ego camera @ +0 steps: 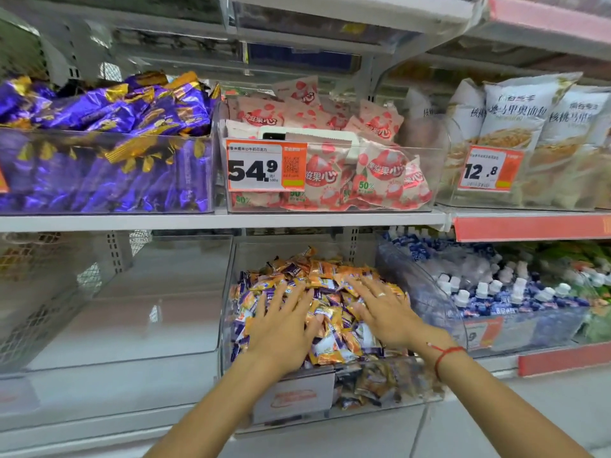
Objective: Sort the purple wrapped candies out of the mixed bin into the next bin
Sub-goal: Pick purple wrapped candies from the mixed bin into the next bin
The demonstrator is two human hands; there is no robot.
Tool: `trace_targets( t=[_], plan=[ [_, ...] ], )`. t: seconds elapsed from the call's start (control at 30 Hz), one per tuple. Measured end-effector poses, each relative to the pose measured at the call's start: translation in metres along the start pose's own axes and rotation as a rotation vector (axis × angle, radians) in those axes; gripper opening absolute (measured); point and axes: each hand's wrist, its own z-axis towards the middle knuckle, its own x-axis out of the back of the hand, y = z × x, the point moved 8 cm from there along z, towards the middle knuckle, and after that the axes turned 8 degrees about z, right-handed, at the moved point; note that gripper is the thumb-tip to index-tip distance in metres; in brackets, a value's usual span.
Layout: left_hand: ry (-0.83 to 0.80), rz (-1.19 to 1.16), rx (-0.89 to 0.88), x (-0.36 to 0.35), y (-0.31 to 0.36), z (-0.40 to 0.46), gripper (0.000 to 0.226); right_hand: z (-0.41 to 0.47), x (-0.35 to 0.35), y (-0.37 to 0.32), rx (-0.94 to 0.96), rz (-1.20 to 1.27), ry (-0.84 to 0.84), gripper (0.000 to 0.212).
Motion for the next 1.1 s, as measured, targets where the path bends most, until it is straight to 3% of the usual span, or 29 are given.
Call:
trace_targets(
  t=[0.17, 0.3, 0.37, 0.47, 0.6, 0.7, 0.87, 0.97, 1.1],
  plan=[
    [0.121, 0.026, -0.018, 0.018, -0.012, -0.019, 0.056, 0.010, 0.019, 0.001, -0.015, -0.035, -0.053, 0.057],
    [0.203, 0.021, -0.072, 0.033, -0.017, -0.028, 0.046, 0.009, 0.028, -0.044, 0.126, 0.162, 0.124, 0.049],
    [0.229, 0.003, -0.080, 0.038, -0.018, -0.028, 0.041, 0.014, 0.012, -0.058, 0.113, 0.116, 0.098, 0.047],
    [0.263, -0.025, -0.070, 0.041, -0.022, -0.028, 0.036, 0.013, 0.020, -0.066, 0.124, 0.012, 0.279, 0.035],
    [0.329, -0.065, -0.026, 0.046, -0.028, -0.030, 0.029, -0.005, 0.037, -0.063, 0.173, 0.025, 0.413, 0.023],
    [0.324, -0.095, -0.031, 0.045, -0.028, -0.029, 0.028, -0.024, 0.053, -0.044, 0.149, 0.131, 0.479, 0.026],
    [0.283, -0.041, -0.067, 0.039, -0.021, -0.027, 0.041, -0.048, 0.073, -0.013, 0.060, 0.310, 0.194, 0.027],
    [0.283, -0.010, -0.051, 0.038, -0.021, -0.022, 0.037, -0.065, 0.083, -0.012, 0.064, 0.213, 0.104, 0.026],
    [0.303, -0.134, -0.089, 0.046, -0.012, -0.021, 0.029, -0.067, 0.060, -0.017, 0.054, 0.042, 0.076, 0.028]
  ],
)
